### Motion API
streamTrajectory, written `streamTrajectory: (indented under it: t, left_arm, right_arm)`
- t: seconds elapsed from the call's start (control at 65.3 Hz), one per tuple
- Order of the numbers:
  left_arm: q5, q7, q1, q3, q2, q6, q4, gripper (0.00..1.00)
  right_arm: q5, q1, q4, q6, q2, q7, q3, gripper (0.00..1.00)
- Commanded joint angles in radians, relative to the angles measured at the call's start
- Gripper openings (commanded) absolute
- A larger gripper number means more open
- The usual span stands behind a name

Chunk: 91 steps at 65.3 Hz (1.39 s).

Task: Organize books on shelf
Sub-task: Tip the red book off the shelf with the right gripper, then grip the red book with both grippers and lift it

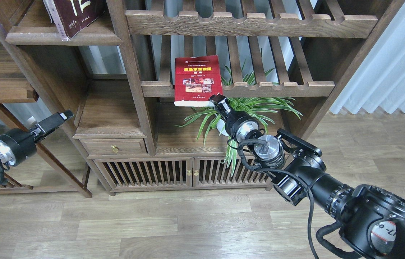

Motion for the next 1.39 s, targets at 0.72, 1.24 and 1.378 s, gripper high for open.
streamTrajectory:
  t: [0.72, 1.24, 1.378]
  left_arm:
    - [-0.094, -0.041, 0.008, -0.059, -0.153, 0.000, 0.006, 0.99]
    - [-0.476, -0.038, 0.018, -0.045, -0.388, 0.000, -0.093, 1.00]
    - [-0.479, -0.037, 0.018, -0.036, -0.432, 0.000, -0.097, 1.00]
  right_arm:
    - [-0.003, -0.085, 0.282, 0.073, 0.000, 0.002, 0.087, 0.04]
    - [-0.030, -0.310, 0.552, 0.088, 0.000, -0.026, 0.167, 0.04]
    - [-0.036, -0.345, 0.574, 0.088, 0.000, -0.029, 0.179, 0.04]
